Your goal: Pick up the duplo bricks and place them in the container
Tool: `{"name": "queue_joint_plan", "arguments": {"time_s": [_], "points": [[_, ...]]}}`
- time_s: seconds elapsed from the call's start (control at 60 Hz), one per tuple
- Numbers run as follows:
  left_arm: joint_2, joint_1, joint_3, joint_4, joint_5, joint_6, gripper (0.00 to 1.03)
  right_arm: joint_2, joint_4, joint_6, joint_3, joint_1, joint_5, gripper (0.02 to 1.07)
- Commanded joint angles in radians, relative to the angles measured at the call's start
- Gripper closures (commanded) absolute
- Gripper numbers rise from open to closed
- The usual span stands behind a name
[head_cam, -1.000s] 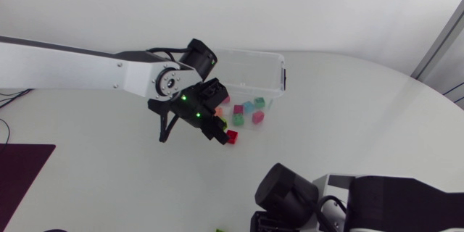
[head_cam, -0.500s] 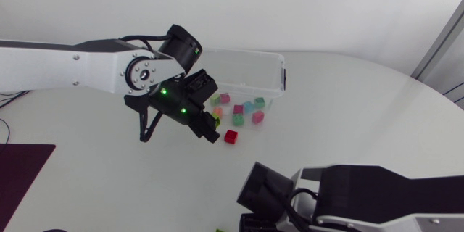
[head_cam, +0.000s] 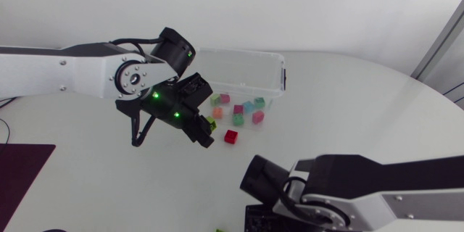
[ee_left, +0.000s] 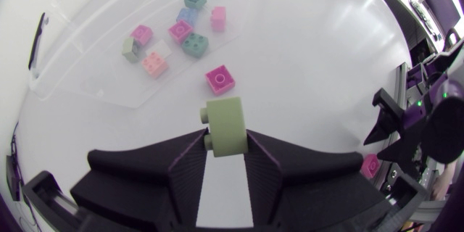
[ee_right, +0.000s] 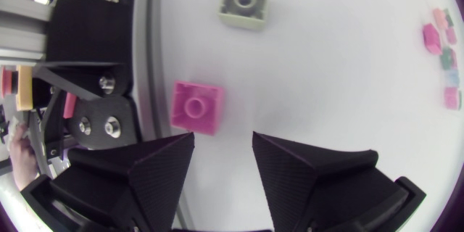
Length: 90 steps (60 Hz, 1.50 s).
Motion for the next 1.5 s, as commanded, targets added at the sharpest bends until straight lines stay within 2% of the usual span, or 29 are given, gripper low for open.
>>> {"name": "queue_joint_plan", "arguments": {"time_s": [0.0, 0.083, 0.15, 0.3, 0.433, 0.867, 1.017, 1.35, 1.483], "points": [[-0.017, 0.004, -0.023, -0.008, 0.011, 0.022, 0.87, 0.0, 0.001, -0.051, 0.007, -0.07, 0.022, 0.48], [-0.017, 0.006, -0.027, -0.008, 0.011, 0.024, 0.87, -0.022, -0.015, -0.102, 0.024, -0.162, 0.026, 0.48], [-0.017, 0.004, -0.032, -0.008, 0.011, 0.026, 0.87, -0.034, -0.035, -0.115, 0.028, -0.176, 0.023, 0.48], [-0.02, 0.006, -0.036, -0.008, 0.011, 0.029, 0.87, -0.108, -0.067, -0.017, 0.01, -0.025, 0.009, 0.44], [-0.02, 0.006, -0.038, -0.008, 0.013, 0.03, 0.87, -0.095, -0.076, 0.038, 0.027, 0.056, -0.012, 0.44], [-0.047, 0.01, -0.066, -0.008, 0.017, 0.033, 0.87, 0.032, -0.015, 0.062, 0.071, 0.091, -0.029, 0.44], [-0.047, 0.013, -0.067, -0.008, 0.019, 0.036, 0.87, 0.049, -0.001, 0.046, 0.079, 0.058, -0.031, 0.45], [-0.056, 0.012, -0.066, -0.008, 0.019, 0.039, 0.87, 0.086, -0.002, -0.045, 0.111, -0.117, -0.011, 0.45], [-0.066, 0.013, -0.07, -0.008, 0.019, 0.039, 0.87, 0.066, -0.032, -0.063, 0.133, -0.151, -0.012, 0.45]]}}
